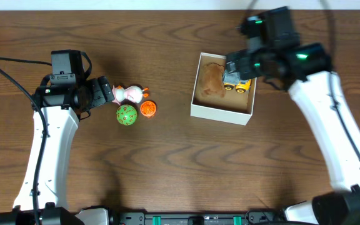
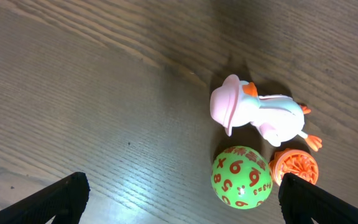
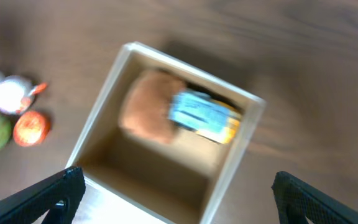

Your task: Pack container

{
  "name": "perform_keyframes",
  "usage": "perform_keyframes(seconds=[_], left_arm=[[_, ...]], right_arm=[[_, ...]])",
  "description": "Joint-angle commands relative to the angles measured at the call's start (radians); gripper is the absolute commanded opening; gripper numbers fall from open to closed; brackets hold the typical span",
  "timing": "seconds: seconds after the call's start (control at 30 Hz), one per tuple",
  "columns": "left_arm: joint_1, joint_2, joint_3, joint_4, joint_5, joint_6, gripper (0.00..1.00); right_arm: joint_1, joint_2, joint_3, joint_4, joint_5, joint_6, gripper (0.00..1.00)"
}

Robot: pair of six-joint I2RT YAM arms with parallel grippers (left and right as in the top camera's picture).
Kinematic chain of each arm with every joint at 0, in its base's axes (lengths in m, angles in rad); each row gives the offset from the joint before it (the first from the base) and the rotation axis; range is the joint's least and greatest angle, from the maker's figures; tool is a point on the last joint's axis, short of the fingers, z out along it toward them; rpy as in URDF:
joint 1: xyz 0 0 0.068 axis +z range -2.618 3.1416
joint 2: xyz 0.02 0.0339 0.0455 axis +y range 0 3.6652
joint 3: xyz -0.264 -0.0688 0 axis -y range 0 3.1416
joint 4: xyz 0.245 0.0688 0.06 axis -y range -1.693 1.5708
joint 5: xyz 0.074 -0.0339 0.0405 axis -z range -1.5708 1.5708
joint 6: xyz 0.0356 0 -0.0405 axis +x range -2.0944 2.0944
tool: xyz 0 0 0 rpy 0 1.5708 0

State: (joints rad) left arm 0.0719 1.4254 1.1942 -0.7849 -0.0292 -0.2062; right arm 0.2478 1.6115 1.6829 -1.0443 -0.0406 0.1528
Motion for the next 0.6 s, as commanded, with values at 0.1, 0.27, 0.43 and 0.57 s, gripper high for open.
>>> perform_keyframes(seconds=[0.1, 0.27, 0.43, 0.57], left_arm=[[0.003, 0.005, 0.018, 0.023, 0.047, -0.036, 0.98], [0.003, 0.008, 0.018, 0.002, 0.048, -0.022, 0.98], [-0.010, 0.064, 0.035, 0.071, 0.050, 0.080, 0.96], [-0.005, 0.178, 0.039, 0.121, 0.251, 0.135, 0.93]], right_arm=[[-0.212, -0.016, 0.008, -0.113, 0.090, 0.299, 0.99], [-0.360, -0.002, -0.018, -0.167, 0.088, 0.307, 0.99], [-0.435, -0.001, -0.070, -0.169, 0.058, 0.359, 0.99], [-0.435, -0.001, -0.096, -0.171, 0.058, 0.367, 0.99]])
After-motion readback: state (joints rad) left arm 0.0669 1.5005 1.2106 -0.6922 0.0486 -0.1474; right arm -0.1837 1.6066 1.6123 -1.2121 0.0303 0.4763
